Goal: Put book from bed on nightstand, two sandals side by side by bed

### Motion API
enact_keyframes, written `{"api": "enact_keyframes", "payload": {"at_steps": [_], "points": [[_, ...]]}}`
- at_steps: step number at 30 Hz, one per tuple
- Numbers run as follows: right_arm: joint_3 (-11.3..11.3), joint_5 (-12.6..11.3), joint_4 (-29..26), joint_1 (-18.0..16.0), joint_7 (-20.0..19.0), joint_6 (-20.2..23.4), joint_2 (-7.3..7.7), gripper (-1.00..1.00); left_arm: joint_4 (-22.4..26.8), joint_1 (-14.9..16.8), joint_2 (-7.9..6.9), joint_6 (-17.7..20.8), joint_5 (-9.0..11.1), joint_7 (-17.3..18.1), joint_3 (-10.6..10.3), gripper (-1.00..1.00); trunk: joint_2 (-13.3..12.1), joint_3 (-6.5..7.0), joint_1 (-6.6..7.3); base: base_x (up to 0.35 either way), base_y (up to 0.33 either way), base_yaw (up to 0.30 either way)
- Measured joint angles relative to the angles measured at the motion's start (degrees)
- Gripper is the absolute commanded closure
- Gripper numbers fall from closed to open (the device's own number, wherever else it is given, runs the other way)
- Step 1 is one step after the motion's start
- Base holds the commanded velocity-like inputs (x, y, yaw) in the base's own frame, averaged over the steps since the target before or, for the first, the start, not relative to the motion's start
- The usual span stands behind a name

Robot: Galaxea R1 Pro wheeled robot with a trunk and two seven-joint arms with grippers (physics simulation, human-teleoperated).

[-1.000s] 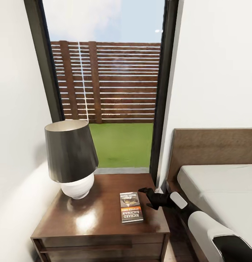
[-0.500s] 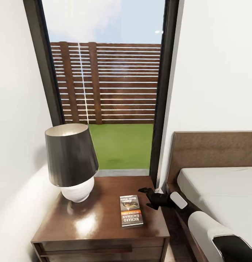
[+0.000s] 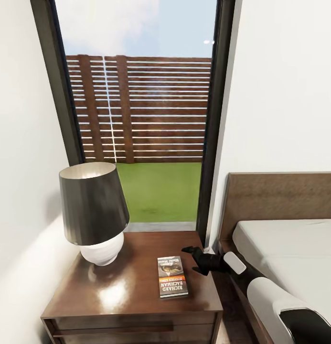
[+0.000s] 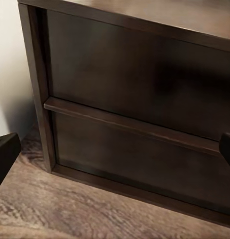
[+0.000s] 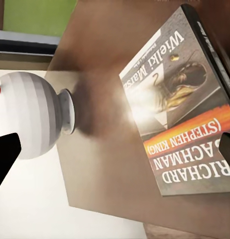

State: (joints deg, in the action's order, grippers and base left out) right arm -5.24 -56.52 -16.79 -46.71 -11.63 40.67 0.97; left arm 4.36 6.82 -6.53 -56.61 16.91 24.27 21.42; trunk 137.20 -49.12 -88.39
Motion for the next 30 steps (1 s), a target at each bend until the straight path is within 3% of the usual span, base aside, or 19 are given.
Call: {"api": "enact_keyframes", "payload": {"at_steps": [3,30], "points": [[0.00,0.00,0.00,0.00,0.00,-0.01,0.01,-1.00,0.00,0.00,-0.02,0.00,0.00,0.00,0.01,-1.00,0.00,0.00,0.00,0.000,0.000,0.000],[0.01,-0.02,0.00,0.01,0.01,-0.06,0.02,-1.00,0.00,0.00,-0.07,0.06,0.01,-0.09,0.01,-1.00,-10.82,4.84,5.92,0.000,0.000,0.000]]}}
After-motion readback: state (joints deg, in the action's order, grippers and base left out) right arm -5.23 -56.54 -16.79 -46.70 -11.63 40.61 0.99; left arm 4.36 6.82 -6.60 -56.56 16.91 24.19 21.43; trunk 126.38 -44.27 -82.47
